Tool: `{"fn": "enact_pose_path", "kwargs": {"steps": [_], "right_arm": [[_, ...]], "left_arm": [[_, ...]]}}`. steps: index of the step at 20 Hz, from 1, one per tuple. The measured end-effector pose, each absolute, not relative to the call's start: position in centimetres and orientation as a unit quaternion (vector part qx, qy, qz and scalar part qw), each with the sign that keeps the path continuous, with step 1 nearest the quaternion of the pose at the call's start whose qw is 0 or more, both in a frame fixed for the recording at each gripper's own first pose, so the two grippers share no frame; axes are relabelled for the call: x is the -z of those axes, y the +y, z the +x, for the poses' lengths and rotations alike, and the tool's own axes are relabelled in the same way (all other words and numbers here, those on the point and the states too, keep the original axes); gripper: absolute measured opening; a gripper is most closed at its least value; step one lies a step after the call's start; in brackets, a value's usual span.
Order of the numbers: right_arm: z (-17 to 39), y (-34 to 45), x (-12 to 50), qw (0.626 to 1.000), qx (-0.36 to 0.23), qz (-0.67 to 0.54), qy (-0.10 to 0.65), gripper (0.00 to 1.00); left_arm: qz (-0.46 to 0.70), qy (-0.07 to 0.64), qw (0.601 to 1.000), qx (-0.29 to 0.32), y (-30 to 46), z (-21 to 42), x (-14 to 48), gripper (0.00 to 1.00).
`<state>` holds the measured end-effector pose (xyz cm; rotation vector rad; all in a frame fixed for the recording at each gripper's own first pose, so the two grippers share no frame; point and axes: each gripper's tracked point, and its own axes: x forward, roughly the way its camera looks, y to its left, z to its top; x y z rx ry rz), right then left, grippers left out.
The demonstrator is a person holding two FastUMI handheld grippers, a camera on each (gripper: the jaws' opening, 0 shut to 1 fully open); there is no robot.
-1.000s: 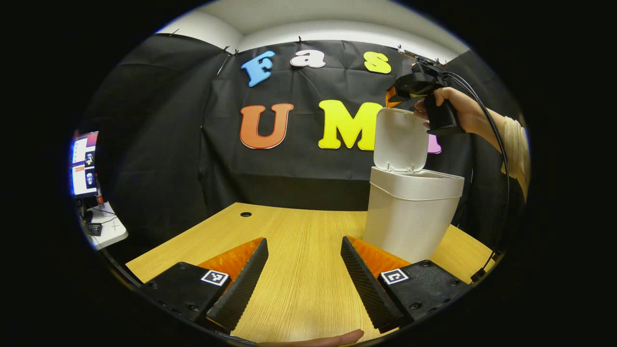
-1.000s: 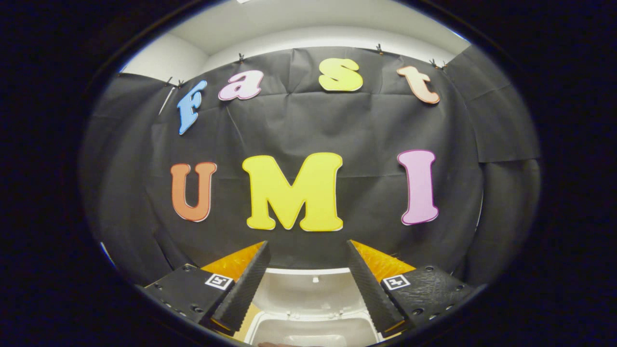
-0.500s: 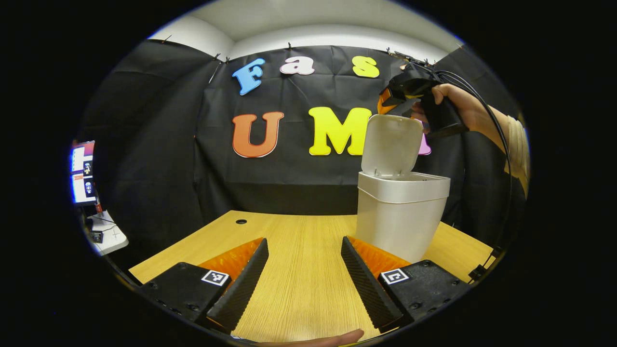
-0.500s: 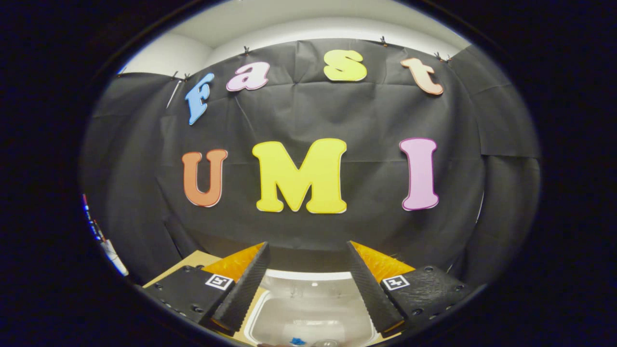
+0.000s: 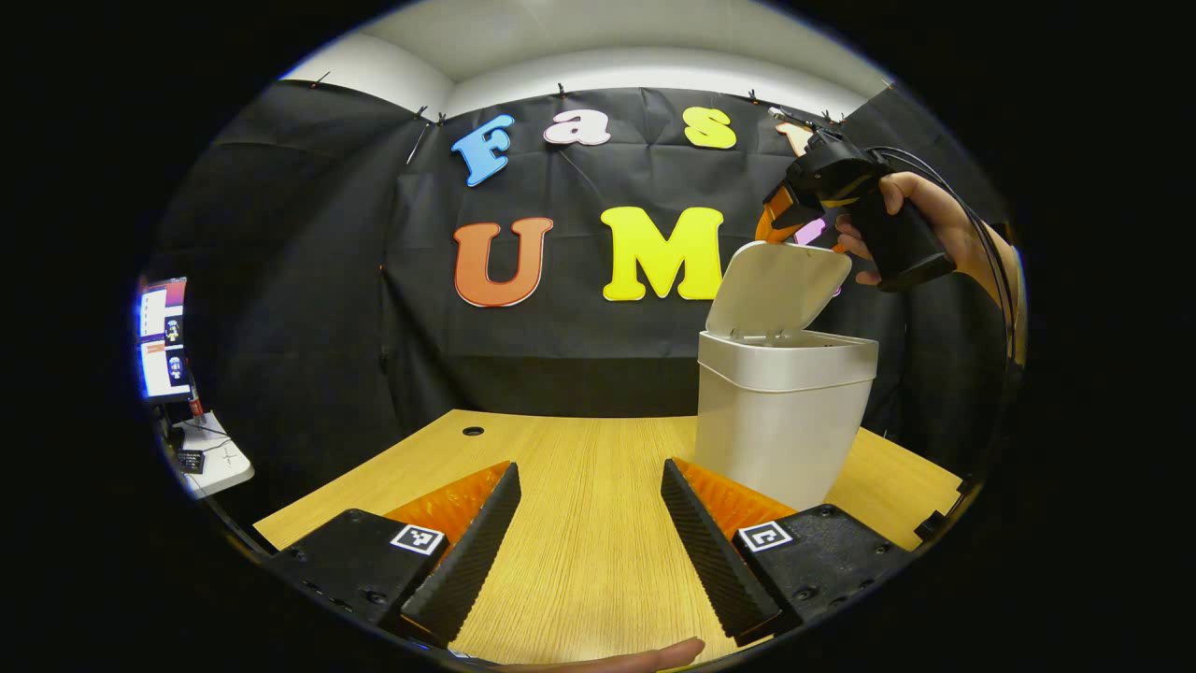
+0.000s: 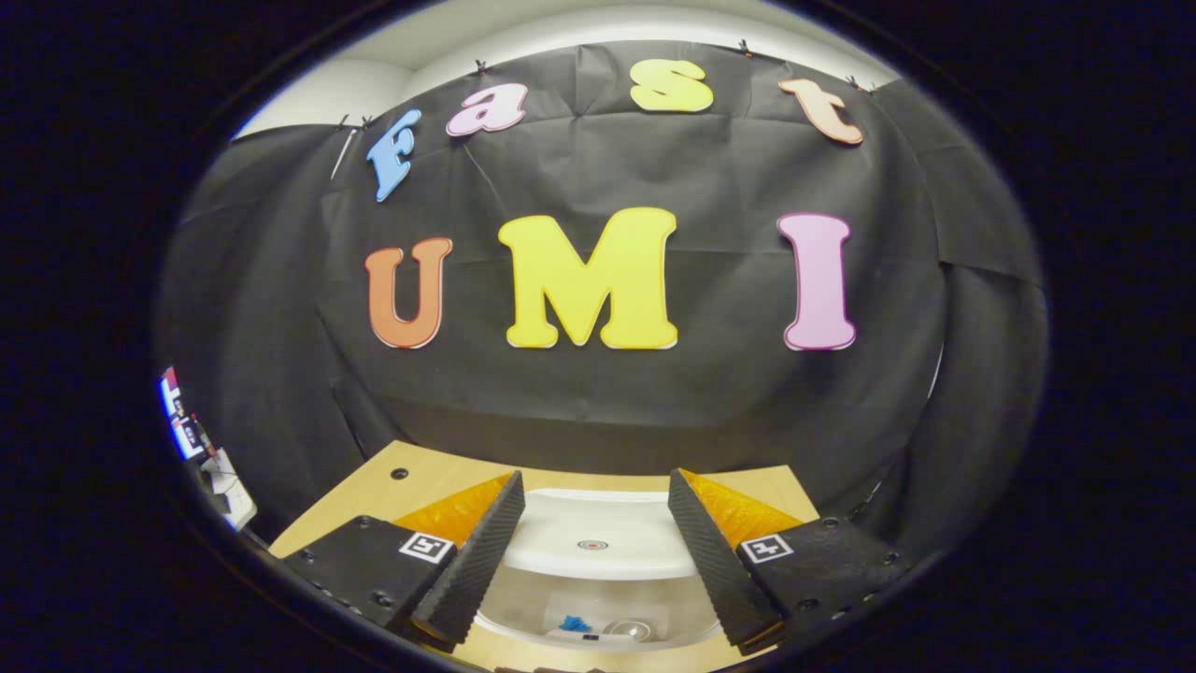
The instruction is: Press the lid of the desktop garbage bin to open it, pick up the crumpled paper on the desktop and throw it into the bin, then pick up the pop can on the desktop and drop it into the bin, and finally close the garbage bin lid.
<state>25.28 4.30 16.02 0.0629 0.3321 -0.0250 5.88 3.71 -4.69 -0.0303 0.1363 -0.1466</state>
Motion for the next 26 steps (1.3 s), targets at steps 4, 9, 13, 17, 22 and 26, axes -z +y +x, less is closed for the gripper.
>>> {"fn": "enact_pose_path", "kwargs": {"steps": [4, 9, 13, 17, 22, 26], "right_arm": [[24.9, 3.1, -12.7, 0.981, 0.029, 0.031, 0.190, 0.94], [24.0, 3.6, -8.6, 0.975, 0.020, 0.028, 0.219, 0.94], [22.3, 3.4, -7.5, 0.975, 0.027, 0.008, 0.221, 0.95], [20.9, 4.0, -7.1, 0.973, 0.013, 0.013, 0.231, 0.92], [19.4, 4.0, -7.1, 0.975, 0.001, 0.012, 0.222, 0.92], [19.2, 3.8, -6.8, 0.981, 0.000, 0.007, 0.192, 0.92]], "left_arm": [[-0.006, 0.071, 0.996, 0.059, 4.1, 6.3, 5.1, 0.98], [0.003, 0.068, 0.996, 0.058, 3.3, 6.2, 5.1, 0.98], [0.015, 0.069, 0.996, 0.059, 3.0, 6.5, 5.7, 0.98], [0.005, 0.078, 0.995, 0.059, 2.8, 6.6, 6.1, 0.99], [0.006, 0.075, 0.995, 0.067, 2.1, 6.4, 5.8, 0.98], [0.015, 0.075, 0.995, 0.069, 1.7, 6.4, 6.0, 0.98]]}}
